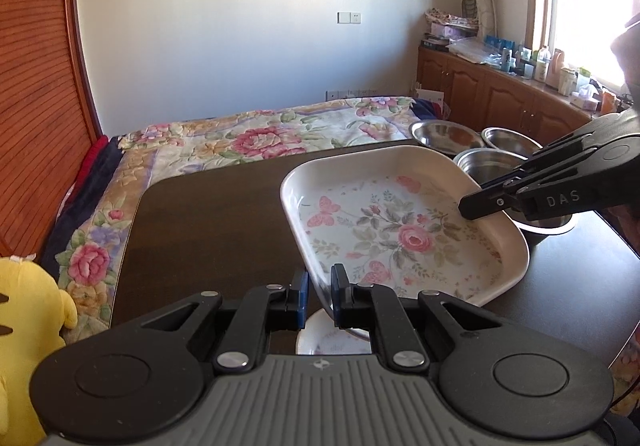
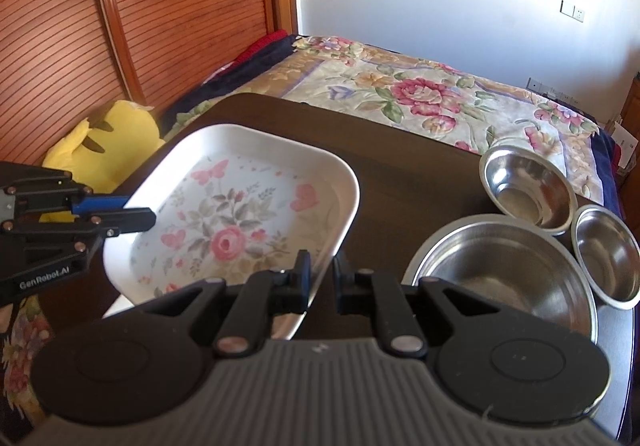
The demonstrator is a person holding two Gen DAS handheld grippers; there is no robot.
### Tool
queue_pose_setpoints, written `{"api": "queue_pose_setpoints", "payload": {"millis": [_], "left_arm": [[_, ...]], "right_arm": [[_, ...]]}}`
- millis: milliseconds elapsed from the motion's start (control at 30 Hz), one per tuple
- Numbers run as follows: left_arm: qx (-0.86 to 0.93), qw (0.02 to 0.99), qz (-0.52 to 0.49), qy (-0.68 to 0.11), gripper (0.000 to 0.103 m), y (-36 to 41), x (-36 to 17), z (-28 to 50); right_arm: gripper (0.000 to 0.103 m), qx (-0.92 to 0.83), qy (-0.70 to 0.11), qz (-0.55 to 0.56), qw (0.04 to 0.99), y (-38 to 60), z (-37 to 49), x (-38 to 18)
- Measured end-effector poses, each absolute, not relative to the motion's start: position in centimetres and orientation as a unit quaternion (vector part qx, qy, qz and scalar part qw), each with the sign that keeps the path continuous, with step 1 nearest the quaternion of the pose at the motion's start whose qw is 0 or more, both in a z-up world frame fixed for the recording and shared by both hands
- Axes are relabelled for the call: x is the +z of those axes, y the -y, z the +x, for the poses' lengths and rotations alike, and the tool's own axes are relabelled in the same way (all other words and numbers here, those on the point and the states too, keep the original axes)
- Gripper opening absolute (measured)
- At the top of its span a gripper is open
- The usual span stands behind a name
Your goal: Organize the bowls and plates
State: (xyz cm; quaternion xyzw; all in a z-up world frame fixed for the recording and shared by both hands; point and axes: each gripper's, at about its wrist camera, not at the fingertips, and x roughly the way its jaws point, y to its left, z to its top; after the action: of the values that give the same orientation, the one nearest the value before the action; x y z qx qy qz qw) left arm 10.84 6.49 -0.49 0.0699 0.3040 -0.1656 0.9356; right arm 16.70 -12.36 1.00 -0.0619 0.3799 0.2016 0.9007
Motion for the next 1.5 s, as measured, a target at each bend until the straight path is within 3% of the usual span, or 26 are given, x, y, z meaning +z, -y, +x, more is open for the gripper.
{"api": "queue_pose_setpoints", "payload": {"millis": [1500], "left_arm": [[-0.160,0.931,0.044,-0.325,0.013,-8.3,-4.6,5.5]], "right_arm": [[0.014,0.266,-0.387,-0.058,0.881,11.9,10.5,-3.1]]}}
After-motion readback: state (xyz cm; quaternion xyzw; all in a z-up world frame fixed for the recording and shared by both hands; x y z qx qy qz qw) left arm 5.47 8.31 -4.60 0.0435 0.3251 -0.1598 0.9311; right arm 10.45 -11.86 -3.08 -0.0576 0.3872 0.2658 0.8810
